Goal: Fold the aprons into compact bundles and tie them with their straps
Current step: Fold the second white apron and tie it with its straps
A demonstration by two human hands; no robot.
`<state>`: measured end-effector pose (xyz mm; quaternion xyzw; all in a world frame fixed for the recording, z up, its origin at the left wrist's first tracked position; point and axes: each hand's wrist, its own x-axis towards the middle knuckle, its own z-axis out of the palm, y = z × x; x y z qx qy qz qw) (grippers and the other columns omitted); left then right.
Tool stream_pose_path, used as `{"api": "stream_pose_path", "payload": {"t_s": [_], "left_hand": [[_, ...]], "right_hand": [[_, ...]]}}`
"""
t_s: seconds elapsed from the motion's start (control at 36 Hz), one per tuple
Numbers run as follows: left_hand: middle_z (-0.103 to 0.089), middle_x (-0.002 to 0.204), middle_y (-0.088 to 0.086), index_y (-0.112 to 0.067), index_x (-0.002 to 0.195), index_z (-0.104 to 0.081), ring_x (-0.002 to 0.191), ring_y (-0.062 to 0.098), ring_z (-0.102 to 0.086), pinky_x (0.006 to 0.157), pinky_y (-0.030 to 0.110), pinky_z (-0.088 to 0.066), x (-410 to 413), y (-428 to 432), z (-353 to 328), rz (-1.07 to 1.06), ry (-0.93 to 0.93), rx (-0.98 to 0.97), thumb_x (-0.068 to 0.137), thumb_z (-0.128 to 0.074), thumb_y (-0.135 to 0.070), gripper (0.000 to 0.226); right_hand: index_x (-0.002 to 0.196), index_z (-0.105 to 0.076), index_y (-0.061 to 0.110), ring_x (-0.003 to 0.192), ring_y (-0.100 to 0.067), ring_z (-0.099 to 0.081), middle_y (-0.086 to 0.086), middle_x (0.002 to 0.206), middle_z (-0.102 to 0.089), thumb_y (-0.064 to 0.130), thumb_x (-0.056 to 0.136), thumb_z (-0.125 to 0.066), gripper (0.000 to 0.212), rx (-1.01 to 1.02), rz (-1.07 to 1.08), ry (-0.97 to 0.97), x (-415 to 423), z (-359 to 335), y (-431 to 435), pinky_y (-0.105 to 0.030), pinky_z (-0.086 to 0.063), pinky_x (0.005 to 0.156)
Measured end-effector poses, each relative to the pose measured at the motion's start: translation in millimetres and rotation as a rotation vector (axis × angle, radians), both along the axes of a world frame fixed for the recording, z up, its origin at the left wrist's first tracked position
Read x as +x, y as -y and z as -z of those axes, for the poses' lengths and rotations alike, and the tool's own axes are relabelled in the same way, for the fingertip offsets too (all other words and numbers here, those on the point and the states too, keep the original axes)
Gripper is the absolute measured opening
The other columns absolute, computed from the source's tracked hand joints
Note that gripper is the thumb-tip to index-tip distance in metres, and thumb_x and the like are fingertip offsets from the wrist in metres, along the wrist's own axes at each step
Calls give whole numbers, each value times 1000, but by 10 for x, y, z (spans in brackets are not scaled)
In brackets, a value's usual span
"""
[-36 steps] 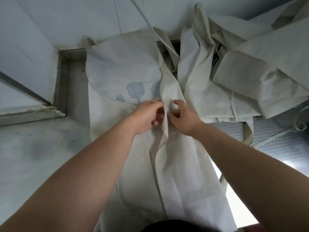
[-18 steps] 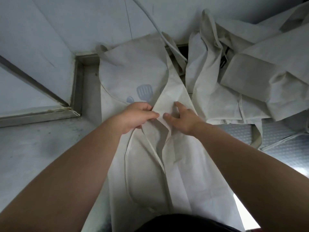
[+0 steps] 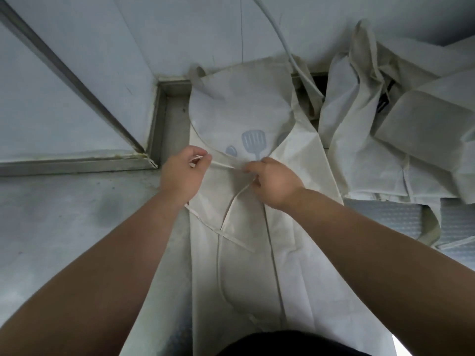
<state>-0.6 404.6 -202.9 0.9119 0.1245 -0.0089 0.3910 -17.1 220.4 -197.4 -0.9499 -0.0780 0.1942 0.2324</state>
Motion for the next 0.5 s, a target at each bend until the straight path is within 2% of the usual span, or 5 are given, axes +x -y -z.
{"api": "stream_pose_path", "payload": {"t_s": [0.08,0.22,0.33,0.42,0.5], "left_hand": [[-66,82,-6,-21,89,-69,72,-3,-55,61,2,-36,-88,26,-15,87,-17,-74,87,-64,-21,5],[-71,85,3,-18,79,-73,73,3,-57,65,12,-40,-213,-3,-13,332,-253,-132,83,-67,-18,7],[-71,82,-4,-22,78,-73,75,2,-58,67,11,-43,-258,65,15,553,-469,-86,81,-71,-22,4],[-67,76,-10,-23,76,-72,71,0,-57,67,12,-43,-252,132,52,576,-476,-110,80,-71,-24,4],[-66,77,-5,-20,82,-71,69,4,-56,68,19,-43,-241,151,110,564,-467,-157,75,-76,-32,14]], "right_hand": [[131,-52,25,117,-28,-49,-9,125,-49,21,92,-48,40,-75,-94,-59,-31,82,-62,-33,-41,95],[124,-56,10,112,-35,-50,-16,124,-50,13,89,-48,36,130,217,212,14,126,-64,-38,-42,94],[137,-45,21,126,-35,-38,-9,149,-32,18,96,-39,42,19,49,83,187,89,-22,-38,-33,105],[126,-50,27,111,-36,-49,-10,129,-52,28,97,-35,33,-94,-18,-8,248,133,42,-38,-42,90],[129,-46,25,110,-34,-50,-10,119,-49,42,97,-37,37,-215,7,-56,276,165,73,-37,-40,88]]}}
